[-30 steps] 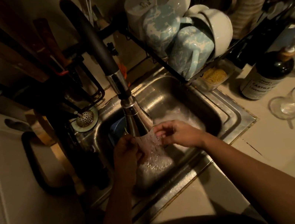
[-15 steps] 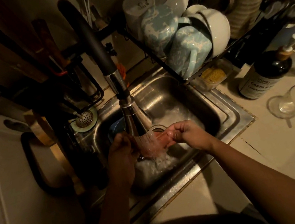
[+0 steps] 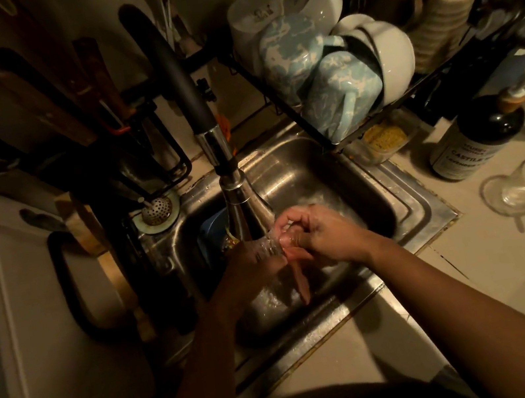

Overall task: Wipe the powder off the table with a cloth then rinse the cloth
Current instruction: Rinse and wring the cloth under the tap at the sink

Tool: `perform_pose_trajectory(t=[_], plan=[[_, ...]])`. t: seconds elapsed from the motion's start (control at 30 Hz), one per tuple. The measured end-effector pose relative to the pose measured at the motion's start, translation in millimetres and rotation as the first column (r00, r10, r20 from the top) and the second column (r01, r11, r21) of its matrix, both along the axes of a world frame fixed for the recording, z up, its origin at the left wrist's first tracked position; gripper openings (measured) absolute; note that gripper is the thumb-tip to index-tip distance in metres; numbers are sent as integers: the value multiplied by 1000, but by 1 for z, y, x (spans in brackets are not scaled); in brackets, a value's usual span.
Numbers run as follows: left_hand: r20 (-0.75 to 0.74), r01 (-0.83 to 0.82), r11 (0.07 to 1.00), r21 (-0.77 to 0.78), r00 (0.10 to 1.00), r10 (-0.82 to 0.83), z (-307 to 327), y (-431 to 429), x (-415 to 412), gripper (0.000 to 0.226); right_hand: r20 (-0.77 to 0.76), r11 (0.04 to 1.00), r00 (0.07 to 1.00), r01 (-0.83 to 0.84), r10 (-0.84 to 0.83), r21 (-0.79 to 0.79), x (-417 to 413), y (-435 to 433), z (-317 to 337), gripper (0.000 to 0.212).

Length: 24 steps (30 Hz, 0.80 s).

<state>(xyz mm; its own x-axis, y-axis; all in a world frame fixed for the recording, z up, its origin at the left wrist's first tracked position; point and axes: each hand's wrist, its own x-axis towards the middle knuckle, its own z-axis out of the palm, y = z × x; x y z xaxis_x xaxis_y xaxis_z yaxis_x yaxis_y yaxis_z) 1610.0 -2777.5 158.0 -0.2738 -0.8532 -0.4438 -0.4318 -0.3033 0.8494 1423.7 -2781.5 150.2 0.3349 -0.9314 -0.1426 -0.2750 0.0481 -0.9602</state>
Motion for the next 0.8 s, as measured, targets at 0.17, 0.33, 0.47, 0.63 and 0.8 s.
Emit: perform_pose_trajectory(t=[0.17, 0.33, 0.47, 0.63, 0.8], plan=[[-246, 56, 998, -1, 968, -54, -3, 2, -1, 28, 111, 996, 991, 83, -78, -41, -10, -6, 11, 22], [-155, -50, 990, -130, 987, 29, -6, 7, -8, 22, -163, 1000, 987, 11, -9, 10, -22, -8, 8, 44], [-195, -144, 988, -62, 972, 130, 4, 9, -13, 32, -283, 989, 947, -146, 150, 35, -28, -6, -4, 39], [-334, -288, 957, -44, 907, 258, 0, 2, 4, 12, -241, 970, 944, -196, 227, 147, -23, 3, -31, 28], [-439, -288, 953, 92, 848, 298, 5, 1, 10, 45, 45, 961, 997, -73, 63, 265, -4, 20, -44, 11]])
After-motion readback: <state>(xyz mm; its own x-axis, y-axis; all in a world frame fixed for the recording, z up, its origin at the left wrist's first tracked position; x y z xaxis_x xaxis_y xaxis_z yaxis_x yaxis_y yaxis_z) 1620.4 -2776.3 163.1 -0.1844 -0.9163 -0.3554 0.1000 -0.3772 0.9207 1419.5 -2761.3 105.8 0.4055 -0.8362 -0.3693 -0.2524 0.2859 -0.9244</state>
